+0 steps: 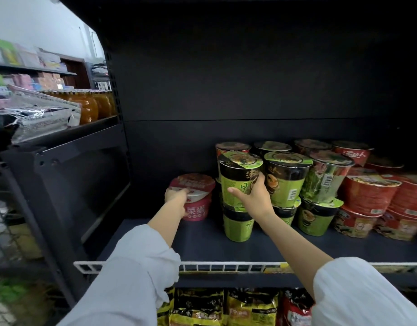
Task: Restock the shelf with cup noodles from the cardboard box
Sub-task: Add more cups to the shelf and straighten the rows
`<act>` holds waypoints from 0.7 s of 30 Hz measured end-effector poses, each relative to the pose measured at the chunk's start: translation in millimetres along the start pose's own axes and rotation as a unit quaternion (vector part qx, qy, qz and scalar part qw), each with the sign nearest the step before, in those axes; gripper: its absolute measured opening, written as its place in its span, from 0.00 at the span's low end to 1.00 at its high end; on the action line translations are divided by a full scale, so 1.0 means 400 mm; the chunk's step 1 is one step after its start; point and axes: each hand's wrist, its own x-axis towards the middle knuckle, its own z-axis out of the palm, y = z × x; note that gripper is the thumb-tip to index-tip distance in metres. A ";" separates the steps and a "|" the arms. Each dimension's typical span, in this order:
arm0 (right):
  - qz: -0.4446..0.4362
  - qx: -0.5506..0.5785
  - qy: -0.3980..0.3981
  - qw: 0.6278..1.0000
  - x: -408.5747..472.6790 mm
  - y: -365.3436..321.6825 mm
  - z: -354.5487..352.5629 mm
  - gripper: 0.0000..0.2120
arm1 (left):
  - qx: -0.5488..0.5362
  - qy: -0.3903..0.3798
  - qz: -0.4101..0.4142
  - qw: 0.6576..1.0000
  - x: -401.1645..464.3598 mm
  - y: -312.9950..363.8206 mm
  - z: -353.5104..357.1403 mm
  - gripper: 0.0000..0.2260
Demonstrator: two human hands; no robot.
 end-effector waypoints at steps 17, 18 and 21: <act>0.054 -0.051 -0.025 0.997 -0.003 -0.001 -0.005 0.48 | 0.325 -0.010 0.226 0.918 -0.052 0.032 0.025 0.17; 0.053 -0.054 -0.031 0.997 -0.008 0.001 -0.012 0.47 | 0.343 -0.015 0.254 0.904 -0.079 0.038 0.031 0.17; 0.042 -0.080 -0.076 0.993 -0.038 0.007 -0.048 0.39 | 0.357 -0.037 0.344 0.868 -0.181 0.043 0.051 0.14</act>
